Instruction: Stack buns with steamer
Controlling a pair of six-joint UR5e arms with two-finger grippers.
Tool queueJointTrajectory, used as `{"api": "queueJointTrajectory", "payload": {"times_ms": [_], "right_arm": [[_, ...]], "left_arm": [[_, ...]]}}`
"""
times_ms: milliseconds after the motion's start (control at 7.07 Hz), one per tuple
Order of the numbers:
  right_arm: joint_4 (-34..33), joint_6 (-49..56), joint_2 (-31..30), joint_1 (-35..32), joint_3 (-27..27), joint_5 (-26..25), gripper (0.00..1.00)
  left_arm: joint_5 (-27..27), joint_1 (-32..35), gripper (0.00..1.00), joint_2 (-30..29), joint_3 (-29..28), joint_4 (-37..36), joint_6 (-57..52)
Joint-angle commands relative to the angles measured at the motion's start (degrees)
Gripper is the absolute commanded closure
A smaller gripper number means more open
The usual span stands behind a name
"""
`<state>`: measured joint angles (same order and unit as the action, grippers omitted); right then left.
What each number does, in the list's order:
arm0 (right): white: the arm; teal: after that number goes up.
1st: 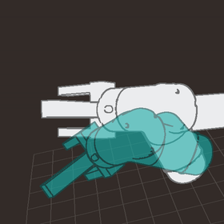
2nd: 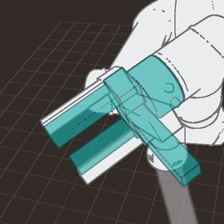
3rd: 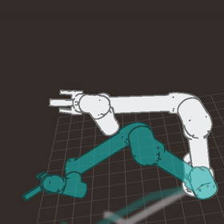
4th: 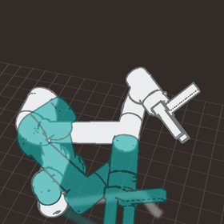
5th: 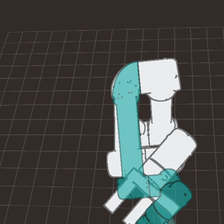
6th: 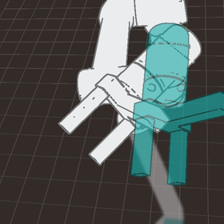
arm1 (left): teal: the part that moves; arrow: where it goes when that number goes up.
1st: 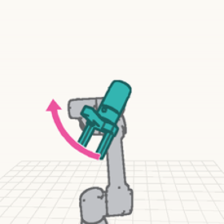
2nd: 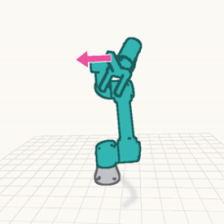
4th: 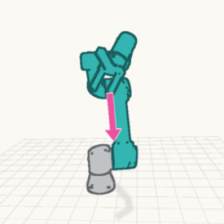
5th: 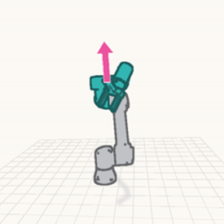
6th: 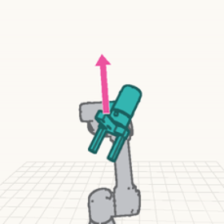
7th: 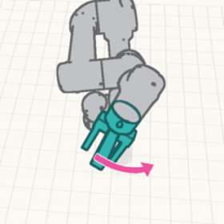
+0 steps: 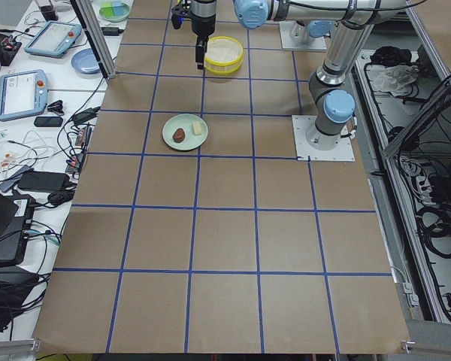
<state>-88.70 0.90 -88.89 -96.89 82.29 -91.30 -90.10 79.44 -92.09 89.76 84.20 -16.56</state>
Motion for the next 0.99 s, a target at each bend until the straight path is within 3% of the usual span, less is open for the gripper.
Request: {"api": "queueJointTrajectory", "payload": {"times_ms": [0, 283, 707, 848], "right_arm": [[-0.7, 2.1, 0.5, 1.1, 0.1, -0.5, 0.00], [-0.5, 5.1, 0.7, 9.4, 0.1, -0.2, 0.00], [-1.1, 23.1, 4.5, 24.2, 0.2, -0.6, 0.00], [-5.8, 30.7, 7.7, 28.9, 0.5, -2.1, 0.00]], "left_arm": [[0.0, -1.3, 0.00, -3.3, 7.0, -9.4, -1.0], [0.0, -1.7, 0.00, -7.4, 8.9, -9.8, -1.0], [0.0, -1.9, 0.00, -14.8, 9.4, -12.5, -0.6], [0.0, -1.9, 0.00, -17.4, 9.4, -15.1, -0.6]]}}
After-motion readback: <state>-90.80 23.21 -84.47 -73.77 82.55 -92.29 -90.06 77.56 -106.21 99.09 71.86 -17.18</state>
